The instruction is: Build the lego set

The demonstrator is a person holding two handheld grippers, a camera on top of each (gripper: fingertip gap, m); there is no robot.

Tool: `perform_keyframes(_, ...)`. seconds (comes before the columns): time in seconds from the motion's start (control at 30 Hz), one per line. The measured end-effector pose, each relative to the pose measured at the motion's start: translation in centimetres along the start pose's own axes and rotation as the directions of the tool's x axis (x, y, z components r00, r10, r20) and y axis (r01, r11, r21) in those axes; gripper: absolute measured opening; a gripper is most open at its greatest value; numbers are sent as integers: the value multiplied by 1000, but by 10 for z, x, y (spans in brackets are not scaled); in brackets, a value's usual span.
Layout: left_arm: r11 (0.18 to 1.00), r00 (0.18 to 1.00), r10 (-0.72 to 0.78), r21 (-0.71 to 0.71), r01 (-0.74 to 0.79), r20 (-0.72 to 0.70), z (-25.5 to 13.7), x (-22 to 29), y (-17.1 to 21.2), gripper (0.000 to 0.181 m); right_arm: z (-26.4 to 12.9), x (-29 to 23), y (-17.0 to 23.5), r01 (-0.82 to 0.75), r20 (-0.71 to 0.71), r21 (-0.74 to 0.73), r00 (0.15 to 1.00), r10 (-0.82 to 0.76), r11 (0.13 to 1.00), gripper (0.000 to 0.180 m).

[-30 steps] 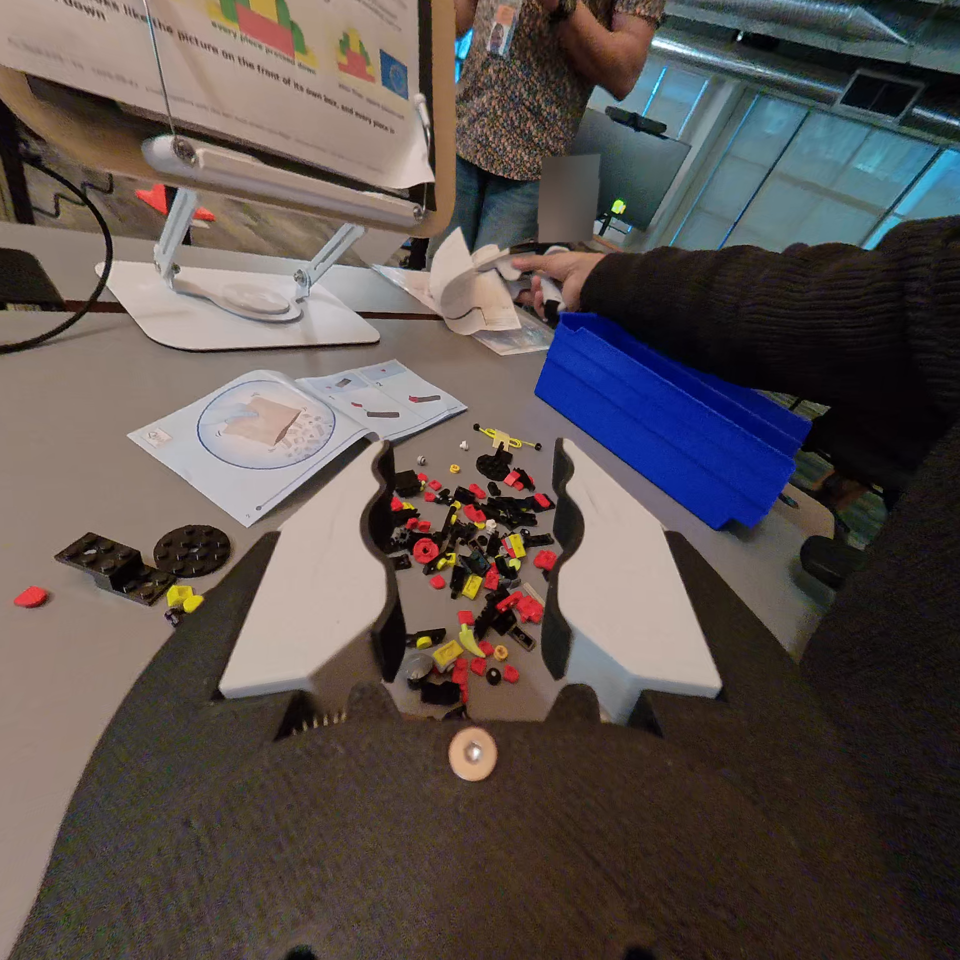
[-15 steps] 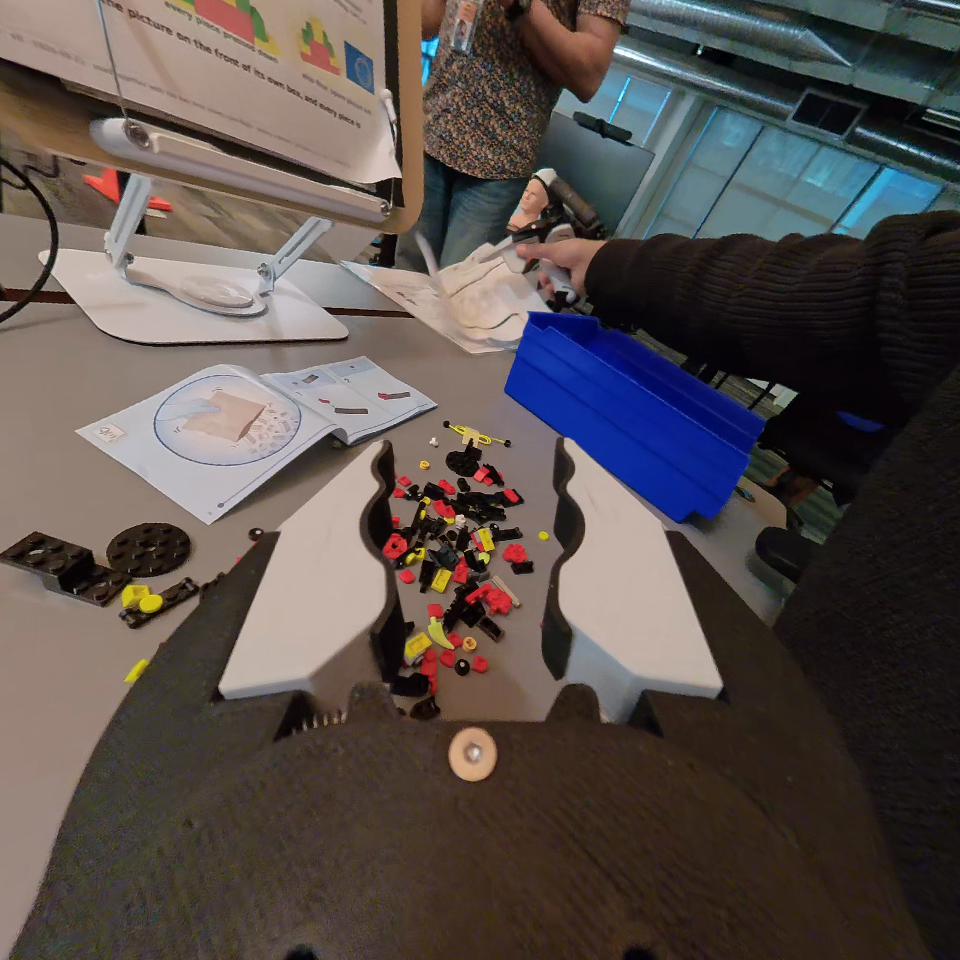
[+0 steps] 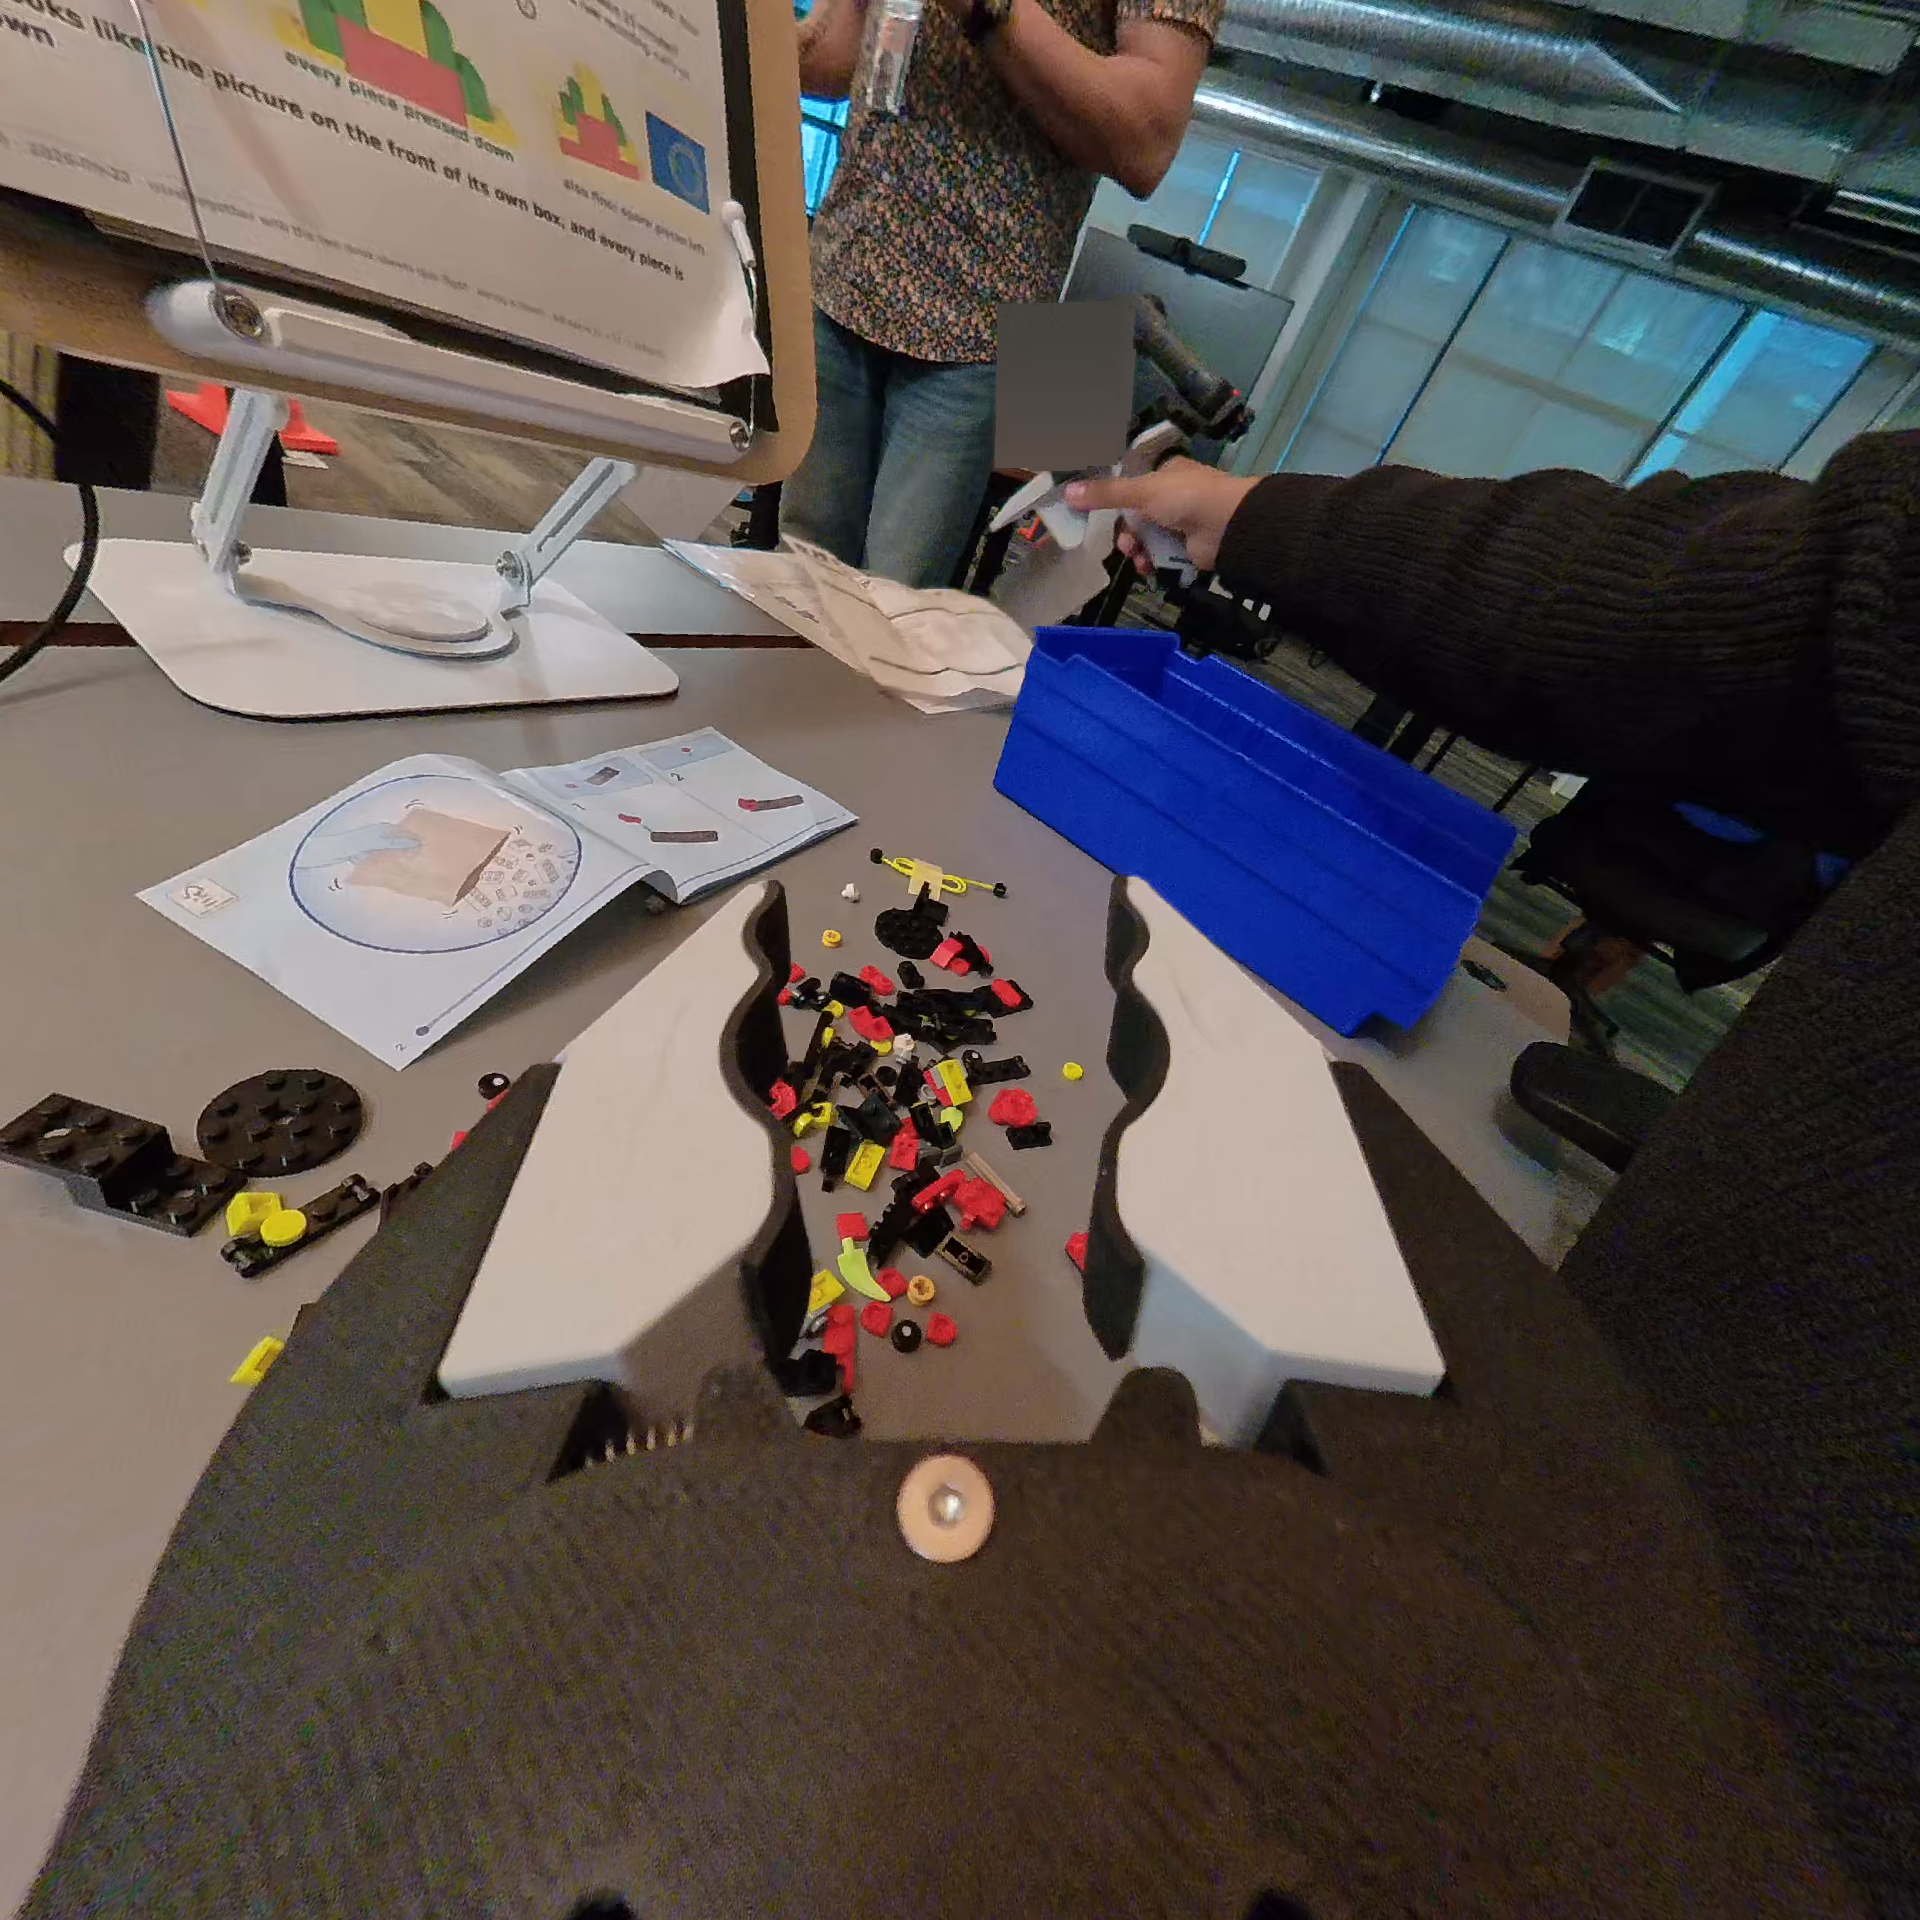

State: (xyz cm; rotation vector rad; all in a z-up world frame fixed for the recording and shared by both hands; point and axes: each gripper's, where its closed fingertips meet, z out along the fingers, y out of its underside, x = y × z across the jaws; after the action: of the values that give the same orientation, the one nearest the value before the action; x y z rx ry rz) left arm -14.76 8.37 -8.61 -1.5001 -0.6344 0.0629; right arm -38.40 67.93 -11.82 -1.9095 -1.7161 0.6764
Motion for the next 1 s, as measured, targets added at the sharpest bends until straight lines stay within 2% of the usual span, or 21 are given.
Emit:
perform_keyframes(0.1, 1000, 1000, 5, -18, -5, 5, 2, -2, 4, 59, 4, -9, 15, 97, 29, -84, 995, -95, 992, 70)
perform_keyframes(0.2, 999, 1000, 14, -40, -14, 7, 5, -4, 10, 59, 18, -33, 41, 215, 122, -197, 974, -193, 957, 67)
perform_keyframes(0.33, 998, 1000, 0, -65, 0, 6, 12, -8, 16, 59, 42, -51, 60, 367, 122, -273, 930, -346, 889, 43)
perform_keyframes(0.37, 998, 1000, -3, -68, 4, 7, 13, -9, 17, 60, 48, -52, 62, 390, 114, -290, 921, -373, 874, 41)
perform_keyframes(0.43, 997, 1000, -9, -72, 10, 14, 13, -13, 18, 60, 61, -55, 60, 398, 108, -306, 917, -384, 865, 38)
perform_keyframes(0.63, 997, 999, -32, -70, 35, 35, 13, -21, 19, 59, 97, -56, 36, 351, 55, -288, 935, -350, 891, 47)
perform_keyframes(0.73, 996, 998, -45, -69, 48, 38, 13, -24, 19, 59, 104, -57, 18, 331, 14, -246, 941, -338, 911, 52)
perform_keyframes(0.83, 997, 998, -54, -61, 56, 33, 13, -23, 17, 59, 91, -65, -8, 310, -24, -127, 949, -316, 942, 55)
perform_keyframes(0.93, 997, 998, -60, -56, 61, 27, 12, -20, 15, 59, 53, -86, -38, 323, -3, 62, 946, -323, 944, 47)
perform_keyframes(1.0, 995, 997, -74, -62, 76, 24, 11, -18, 15, 59, 10, -125, -55, 385, 60, 245, 910, -410, 890, 38)
